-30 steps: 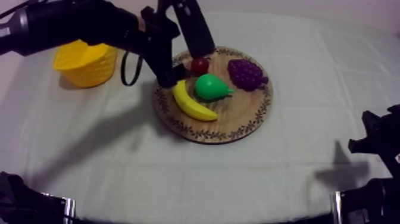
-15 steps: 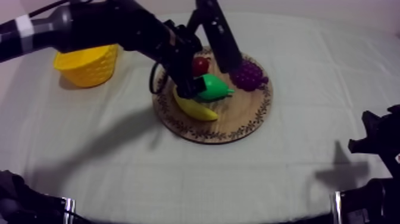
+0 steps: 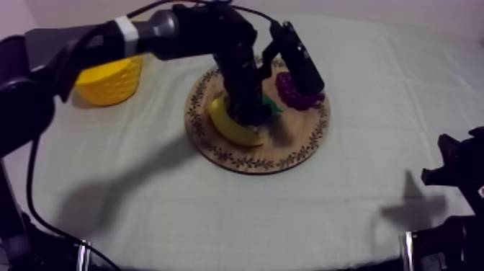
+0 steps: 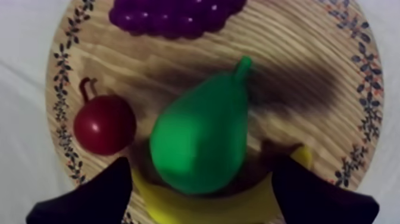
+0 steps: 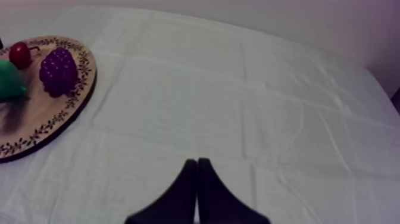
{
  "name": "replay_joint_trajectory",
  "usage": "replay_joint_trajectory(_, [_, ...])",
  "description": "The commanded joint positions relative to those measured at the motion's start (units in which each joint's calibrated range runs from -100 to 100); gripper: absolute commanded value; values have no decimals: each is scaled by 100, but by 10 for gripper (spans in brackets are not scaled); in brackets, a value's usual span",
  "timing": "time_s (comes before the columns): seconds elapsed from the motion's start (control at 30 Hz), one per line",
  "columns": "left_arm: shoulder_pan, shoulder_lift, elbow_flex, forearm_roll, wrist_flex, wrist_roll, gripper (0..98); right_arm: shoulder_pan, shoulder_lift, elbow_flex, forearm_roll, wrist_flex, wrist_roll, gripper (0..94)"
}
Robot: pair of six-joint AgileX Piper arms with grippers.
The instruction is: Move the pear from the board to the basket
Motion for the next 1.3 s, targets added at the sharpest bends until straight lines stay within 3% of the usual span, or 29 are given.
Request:
replay_joint_trajectory(0.0, [3,338,-477,-27,316,46,813,-1,-2,4,0,-3,0,3])
replay_joint_trajectory(0.27, [18,873,-1087,-214,782,432,621,-1,-2,4,0,-3,0,3])
replay_joint_trajectory(0.53, [11,837,-1152,-339,903,627,574,-1,-2,4,0,-3,0,3])
replay_joint_trajectory(0.7, [123,16,-656,-601,928,841,570,-1,-2,4,0,-3,-1,3])
replay_joint_trajectory(0.83, [81,-917,-299,-894,1286,1007,572,-1,-2,4,0,-3,0,3])
replay_joint_trajectory(1.03, [-309,-2240,38,-1202,1671,1049,574,-1,-2,4,0,-3,0,3])
replay_joint_trajectory(1.27, [-1165,-3077,730,-1336,1467,875,574,-1,-2,4,0,-3,0,3])
